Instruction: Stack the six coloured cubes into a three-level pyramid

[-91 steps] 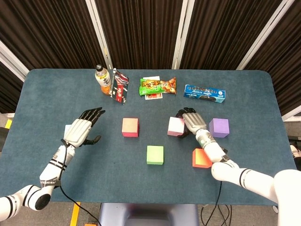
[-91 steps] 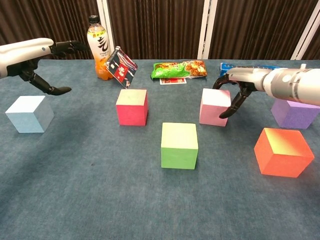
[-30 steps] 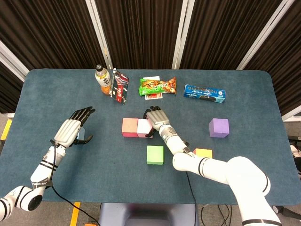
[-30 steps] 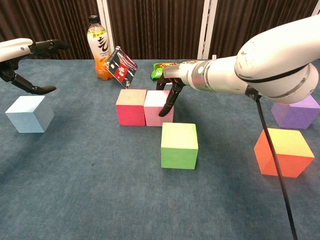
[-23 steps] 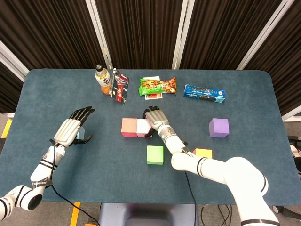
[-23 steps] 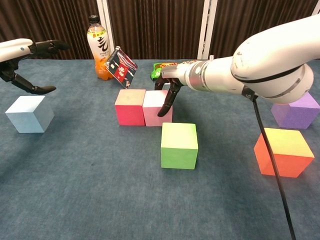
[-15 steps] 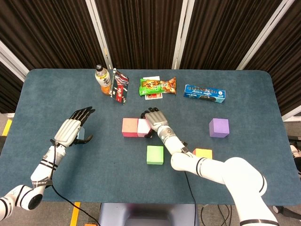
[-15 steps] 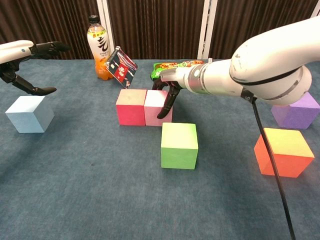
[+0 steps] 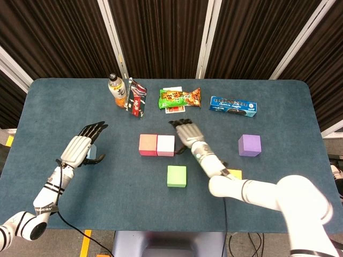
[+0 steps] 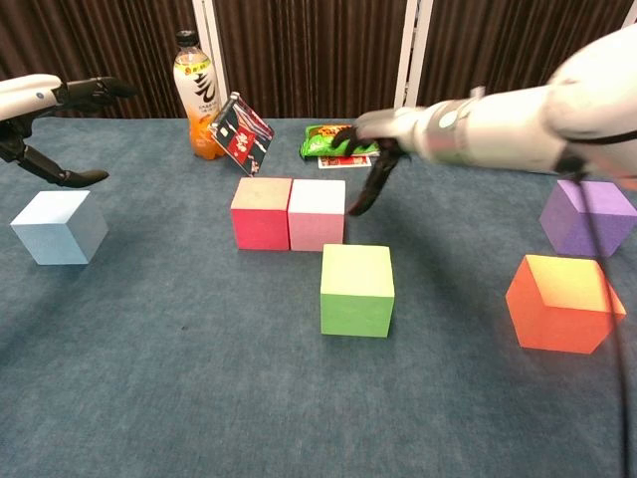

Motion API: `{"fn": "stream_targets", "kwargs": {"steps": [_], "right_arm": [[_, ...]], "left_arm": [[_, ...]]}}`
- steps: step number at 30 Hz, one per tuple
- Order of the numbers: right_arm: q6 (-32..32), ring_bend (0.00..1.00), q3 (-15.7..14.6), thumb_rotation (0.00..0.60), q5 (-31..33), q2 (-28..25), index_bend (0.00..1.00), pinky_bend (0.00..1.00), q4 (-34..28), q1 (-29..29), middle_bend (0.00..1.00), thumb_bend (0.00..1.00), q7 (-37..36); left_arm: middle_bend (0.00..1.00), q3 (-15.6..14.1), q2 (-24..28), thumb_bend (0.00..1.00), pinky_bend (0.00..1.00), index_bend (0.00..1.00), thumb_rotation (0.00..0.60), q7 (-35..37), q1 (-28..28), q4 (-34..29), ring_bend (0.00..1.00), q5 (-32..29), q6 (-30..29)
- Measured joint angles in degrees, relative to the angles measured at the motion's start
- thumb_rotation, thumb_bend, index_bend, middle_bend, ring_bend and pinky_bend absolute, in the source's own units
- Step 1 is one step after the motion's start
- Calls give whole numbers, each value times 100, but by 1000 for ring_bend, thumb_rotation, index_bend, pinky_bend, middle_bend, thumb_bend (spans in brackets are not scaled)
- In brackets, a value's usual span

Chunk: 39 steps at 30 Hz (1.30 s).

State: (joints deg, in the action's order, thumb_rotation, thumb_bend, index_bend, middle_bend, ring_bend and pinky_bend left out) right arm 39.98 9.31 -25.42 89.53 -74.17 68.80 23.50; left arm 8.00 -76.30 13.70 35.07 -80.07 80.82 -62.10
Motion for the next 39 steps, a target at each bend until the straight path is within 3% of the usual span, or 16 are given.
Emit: {"fn": "stream_targets", "kwargs": {"steps": [5,9,13,21,31,39], "right_arm": [[715,64,-175,600,-463,-1159,150,127,-1063,-804,192,259,-297],[1016,64,-359,600,-835,-1781,191,127,-1445,-1441,190,260,-651],[1012,64,-602,600,-1212,-2099,217,127,-1453,-1968,190,259,-1065],[571,64,-819,600,-1737,-2109,228,127,-712,-2440,190,259,-1516],[-75,64,-790,600,-2090,-1612,262,127,203,-2520,190,260,-1625],[-248,64,-671,600,-2092,-1230,503,128,700,-2474,190,259,-1526]], "left_arm": [[0,8,37,342,75,0,600,-61,-14,-132,0,23,-49],[0,2,60,341,75,0,600,-152,-19,-250,0,26,-54],[0,3,91,342,75,0,600,-281,-22,-407,0,8,-55],[0,29,155,342,74,0,600,-570,-30,-734,0,-136,-17],[0,60,207,342,74,0,600,-776,-71,-958,0,-284,-22],[0,82,231,342,74,0,600,-756,-114,-995,0,-317,-63]]}}
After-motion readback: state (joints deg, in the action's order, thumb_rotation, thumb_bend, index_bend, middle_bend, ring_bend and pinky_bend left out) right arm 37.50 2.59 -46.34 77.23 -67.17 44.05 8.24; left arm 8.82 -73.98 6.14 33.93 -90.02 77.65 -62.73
